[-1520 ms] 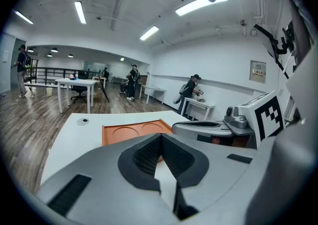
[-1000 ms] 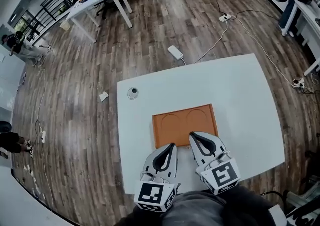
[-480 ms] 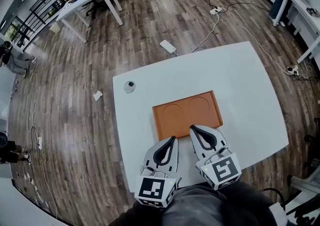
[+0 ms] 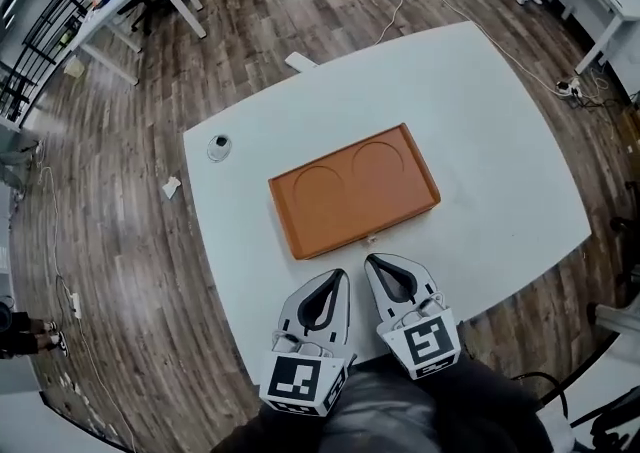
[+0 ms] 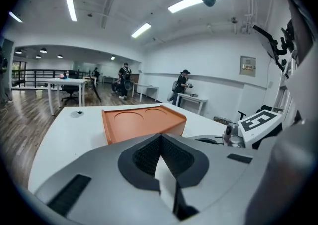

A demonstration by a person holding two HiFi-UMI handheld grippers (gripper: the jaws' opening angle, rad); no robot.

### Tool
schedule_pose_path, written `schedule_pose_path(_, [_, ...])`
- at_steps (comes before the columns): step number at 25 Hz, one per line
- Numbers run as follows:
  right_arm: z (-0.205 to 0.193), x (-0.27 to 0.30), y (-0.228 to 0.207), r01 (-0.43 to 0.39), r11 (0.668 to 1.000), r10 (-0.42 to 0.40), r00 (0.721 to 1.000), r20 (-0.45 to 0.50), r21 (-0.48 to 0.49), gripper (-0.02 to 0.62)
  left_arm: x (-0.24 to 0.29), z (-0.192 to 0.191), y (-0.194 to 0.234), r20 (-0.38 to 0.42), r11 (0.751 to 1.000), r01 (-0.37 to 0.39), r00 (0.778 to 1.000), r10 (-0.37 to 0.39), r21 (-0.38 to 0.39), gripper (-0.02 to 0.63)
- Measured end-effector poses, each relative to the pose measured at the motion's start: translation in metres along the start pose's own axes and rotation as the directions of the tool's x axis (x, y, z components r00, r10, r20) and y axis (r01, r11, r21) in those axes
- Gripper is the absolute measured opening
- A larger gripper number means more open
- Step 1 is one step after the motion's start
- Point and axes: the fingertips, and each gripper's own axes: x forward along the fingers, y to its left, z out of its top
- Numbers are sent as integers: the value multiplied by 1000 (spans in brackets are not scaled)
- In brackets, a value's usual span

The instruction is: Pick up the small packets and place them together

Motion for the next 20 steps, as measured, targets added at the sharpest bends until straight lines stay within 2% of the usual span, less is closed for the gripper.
schedule_pose_path(10, [-11, 0, -14, 163, 986, -166, 983, -81, -42, 8, -13, 13, 2, -34, 998, 47, 998, -46, 33, 0])
schedule_pose_path(14, [-15, 5, -16, 203, 976, -212, 968, -131, -74, 72, -17, 16, 6, -45, 998, 60, 997, -58, 36, 0])
schedule_pose_path(17, [-20, 9, -25, 247, 963, -264, 944, -195, -111, 120, -21, 20, 9, -63, 997, 70, 996, -68, 39, 0])
schedule_pose_path(20, [-22, 12, -31, 267, 957, -288, 925, -246, -115, 121, -23, 23, 14, -68, 996, 75, 995, -72, 40, 0])
